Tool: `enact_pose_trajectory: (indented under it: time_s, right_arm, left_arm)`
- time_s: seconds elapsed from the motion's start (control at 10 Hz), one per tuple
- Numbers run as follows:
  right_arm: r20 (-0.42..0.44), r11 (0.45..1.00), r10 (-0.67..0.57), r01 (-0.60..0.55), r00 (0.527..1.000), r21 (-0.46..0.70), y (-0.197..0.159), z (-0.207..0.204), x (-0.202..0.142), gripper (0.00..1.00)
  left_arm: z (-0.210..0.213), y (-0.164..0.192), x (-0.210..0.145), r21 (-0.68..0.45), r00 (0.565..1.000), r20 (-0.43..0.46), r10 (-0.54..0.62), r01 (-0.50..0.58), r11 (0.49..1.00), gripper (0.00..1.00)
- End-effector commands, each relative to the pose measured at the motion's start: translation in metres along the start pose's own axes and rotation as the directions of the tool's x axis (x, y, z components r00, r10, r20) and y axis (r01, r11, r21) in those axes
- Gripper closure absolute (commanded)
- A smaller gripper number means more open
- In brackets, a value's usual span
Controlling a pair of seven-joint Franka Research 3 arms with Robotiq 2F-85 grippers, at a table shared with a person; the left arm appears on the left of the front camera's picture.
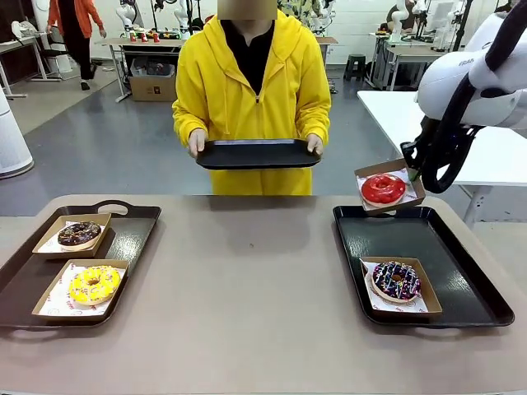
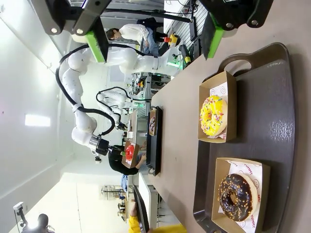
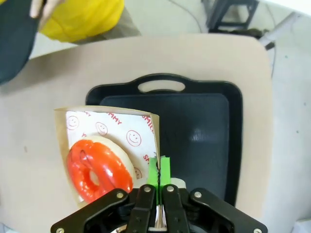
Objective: Individually package the donuts and arrange them on the tray.
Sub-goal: Place the picked Paper togo box on the Handle tray.
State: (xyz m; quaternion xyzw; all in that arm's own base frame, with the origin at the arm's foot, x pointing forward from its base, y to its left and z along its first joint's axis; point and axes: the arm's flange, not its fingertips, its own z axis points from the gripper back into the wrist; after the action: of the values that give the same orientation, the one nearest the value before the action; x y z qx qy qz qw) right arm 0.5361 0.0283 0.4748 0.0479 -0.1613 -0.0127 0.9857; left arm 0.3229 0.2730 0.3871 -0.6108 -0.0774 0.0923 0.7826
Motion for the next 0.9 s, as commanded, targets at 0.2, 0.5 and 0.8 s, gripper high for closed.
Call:
enact_pose_trajectory:
  time_s: [0.2,0.5,0.8]
  right_arm:
    - [0.003,1.000,-0.003,0.003,1.000,-0.023,0.002,0.027,-0.003,0.99]
    - [0.012,1.000,0.005,-0.005,1.000,-0.003,0.001,0.027,-0.003,0.99]
    - [-0.110,0.994,-0.071,0.079,0.991,0.073,-0.026,-0.012,0.007,0.99]
  left_arm:
    - [-0.001,-0.001,-0.006,0.019,1.000,0.005,-0.001,0.001,1.000,0.00]
    - [-0.001,-0.001,-0.006,0.019,1.000,0.005,-0.001,0.001,1.000,0.00]
    - [-0.001,-0.001,-0.006,0.019,1.000,0.005,-0.001,0.001,1.000,0.00]
